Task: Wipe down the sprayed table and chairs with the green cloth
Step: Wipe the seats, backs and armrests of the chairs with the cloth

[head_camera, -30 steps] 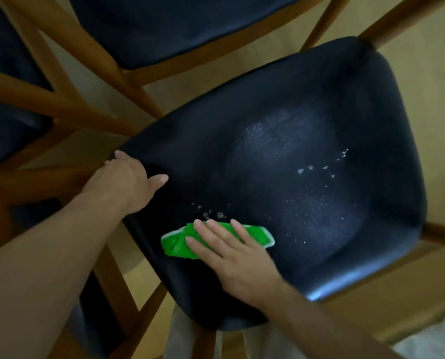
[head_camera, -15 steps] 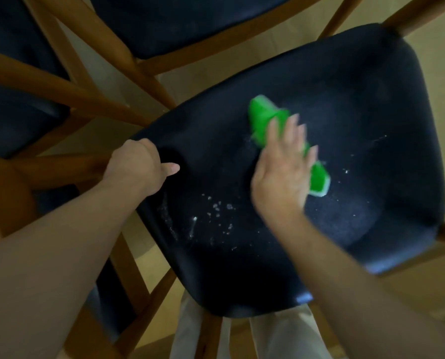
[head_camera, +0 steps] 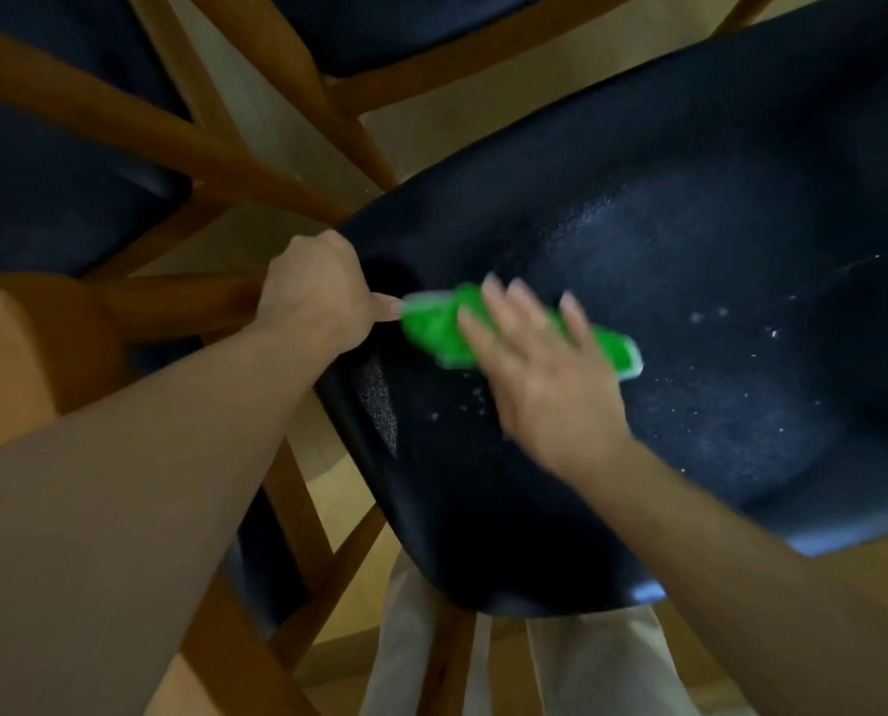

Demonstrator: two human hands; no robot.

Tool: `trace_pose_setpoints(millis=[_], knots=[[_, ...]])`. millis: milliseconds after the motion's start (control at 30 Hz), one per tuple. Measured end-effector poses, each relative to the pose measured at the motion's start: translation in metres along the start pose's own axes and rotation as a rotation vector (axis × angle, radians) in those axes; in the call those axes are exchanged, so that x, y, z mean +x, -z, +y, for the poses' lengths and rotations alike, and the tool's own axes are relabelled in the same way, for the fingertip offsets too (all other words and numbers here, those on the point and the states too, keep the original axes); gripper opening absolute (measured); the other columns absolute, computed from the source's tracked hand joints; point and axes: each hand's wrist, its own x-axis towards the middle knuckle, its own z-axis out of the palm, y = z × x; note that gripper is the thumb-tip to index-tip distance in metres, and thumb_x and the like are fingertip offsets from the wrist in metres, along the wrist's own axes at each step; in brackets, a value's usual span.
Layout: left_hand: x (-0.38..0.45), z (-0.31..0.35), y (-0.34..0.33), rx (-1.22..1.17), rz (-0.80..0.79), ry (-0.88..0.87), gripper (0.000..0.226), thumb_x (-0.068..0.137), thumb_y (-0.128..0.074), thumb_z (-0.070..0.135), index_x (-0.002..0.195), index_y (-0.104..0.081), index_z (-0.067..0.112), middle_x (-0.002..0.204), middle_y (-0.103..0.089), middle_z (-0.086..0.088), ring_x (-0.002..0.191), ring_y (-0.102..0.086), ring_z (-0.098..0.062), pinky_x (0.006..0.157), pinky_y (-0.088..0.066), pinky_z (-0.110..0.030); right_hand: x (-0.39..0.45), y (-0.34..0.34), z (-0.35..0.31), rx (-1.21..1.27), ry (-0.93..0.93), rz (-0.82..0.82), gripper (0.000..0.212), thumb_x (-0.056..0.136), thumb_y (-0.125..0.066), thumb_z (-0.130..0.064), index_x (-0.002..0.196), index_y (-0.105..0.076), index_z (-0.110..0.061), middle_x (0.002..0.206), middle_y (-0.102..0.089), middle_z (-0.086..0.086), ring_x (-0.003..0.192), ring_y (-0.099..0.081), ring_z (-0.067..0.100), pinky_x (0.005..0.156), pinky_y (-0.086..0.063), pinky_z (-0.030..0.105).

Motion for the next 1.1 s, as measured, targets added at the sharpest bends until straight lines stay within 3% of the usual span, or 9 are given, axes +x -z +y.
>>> trace_pose_setpoints(millis=[167,333,433,533,633,767,900,967,1100], knots=[[-0.001,0.003,0.0,-0.011,0.011,0.028,0.074,0.063,-0.082,0.058,0.103,-0.056,0.0,0.103,-0.064,-0.02,0.086,-0.063,-0.034,0.049,-0.034,-0.027,0.039,0.002,-0.019,0.021,-0.321,0.044,0.066,0.087,-0.058,-0.01,0.148,-0.035,-0.013,0.157,-0.028,0.014,0.144,-0.027,0.03,0.114,-0.013,0.05],[-0.001,0.003,0.002,-0.037,-0.027,0.029,0.081,0.068,-0.081,0.055,0.118,-0.053,-0.002,0.116,-0.062,-0.021,0.102,-0.061,-0.037,0.065,-0.042,-0.033,-0.082,-0.015,-0.051,0.016,0.049,-0.233,0.09,0.065,-0.079,-0.02,0.146,-0.039,-0.017,0.154,-0.029,0.01,0.141,-0.03,0.026,0.117,-0.013,0.051],[-0.001,0.005,0.001,-0.044,-0.052,0.055,0.078,0.069,-0.08,0.054,0.118,-0.054,-0.001,0.114,-0.062,-0.02,0.099,-0.063,-0.037,0.062,-0.045,-0.036,-0.122,-0.02,-0.048,0.022,0.211,-0.37,0.085,0.071,-0.071,-0.027,0.147,-0.033,-0.021,0.155,-0.026,0.004,0.14,-0.032,0.02,0.119,-0.006,0.045],[-0.001,0.006,0.0,-0.044,-0.036,0.048,0.077,0.068,-0.081,0.053,0.117,-0.055,-0.001,0.111,-0.064,-0.02,0.097,-0.063,-0.036,0.06,-0.044,-0.036,-0.108,-0.014,-0.036,0.101,0.231,-0.347,0.092,0.062,-0.083,-0.029,0.143,-0.04,-0.021,0.151,-0.035,0.004,0.137,-0.037,0.019,0.112,-0.026,0.044],[-0.001,0.006,0.002,-0.06,-0.014,0.046,0.079,0.066,-0.083,0.052,0.118,-0.056,-0.001,0.112,-0.064,-0.021,0.099,-0.063,-0.037,0.06,-0.043,-0.035,-0.08,0.003,-0.035,0.314,0.018,-0.143,0.066,0.072,-0.079,-0.008,0.134,-0.055,-0.01,0.141,-0.052,0.009,0.131,-0.048,0.024,0.105,-0.043,0.037],[-0.002,0.006,0.005,-0.078,-0.006,0.034,0.082,0.064,-0.085,0.052,0.118,-0.056,-0.002,0.114,-0.063,-0.021,0.101,-0.062,-0.038,0.062,-0.042,-0.034,-0.034,0.036,-0.031,0.579,-0.271,0.021,0.033,0.094,-0.05,-0.017,0.123,-0.063,-0.011,0.12,-0.062,0.004,0.108,-0.056,0.012,0.094,-0.037,0.01],[-0.003,0.005,0.004,-0.094,-0.006,0.036,0.08,0.065,-0.084,0.051,0.116,-0.056,-0.004,0.115,-0.062,-0.023,0.102,-0.061,-0.039,0.064,-0.041,-0.034,-0.017,0.046,-0.004,0.758,-0.521,-0.01,0.031,0.095,-0.052,-0.015,0.124,-0.061,-0.02,0.093,-0.064,-0.012,0.083,-0.058,0.004,0.079,-0.045,0.018],[-0.003,0.005,0.003,-0.098,-0.001,0.036,0.08,0.065,-0.084,0.05,0.116,-0.055,-0.004,0.115,-0.061,-0.024,0.102,-0.061,-0.04,0.064,-0.041,-0.035,-0.022,0.047,0.016,0.643,-0.654,0.037,0.037,0.094,-0.055,-0.013,0.13,-0.055,-0.019,0.086,-0.059,-0.019,0.076,-0.055,0.003,0.076,-0.041,0.015],[-0.002,0.005,0.002,-0.079,0.015,0.045,0.084,0.065,-0.084,0.05,0.119,-0.053,-0.005,0.116,-0.06,-0.025,0.103,-0.061,-0.04,0.064,-0.043,-0.038,-0.033,0.054,0.027,0.544,-0.743,0.236,0.048,0.086,-0.062,-0.027,0.131,-0.05,-0.016,0.108,-0.06,0.001,0.084,-0.056,0.009,0.077,-0.036,0.007]])
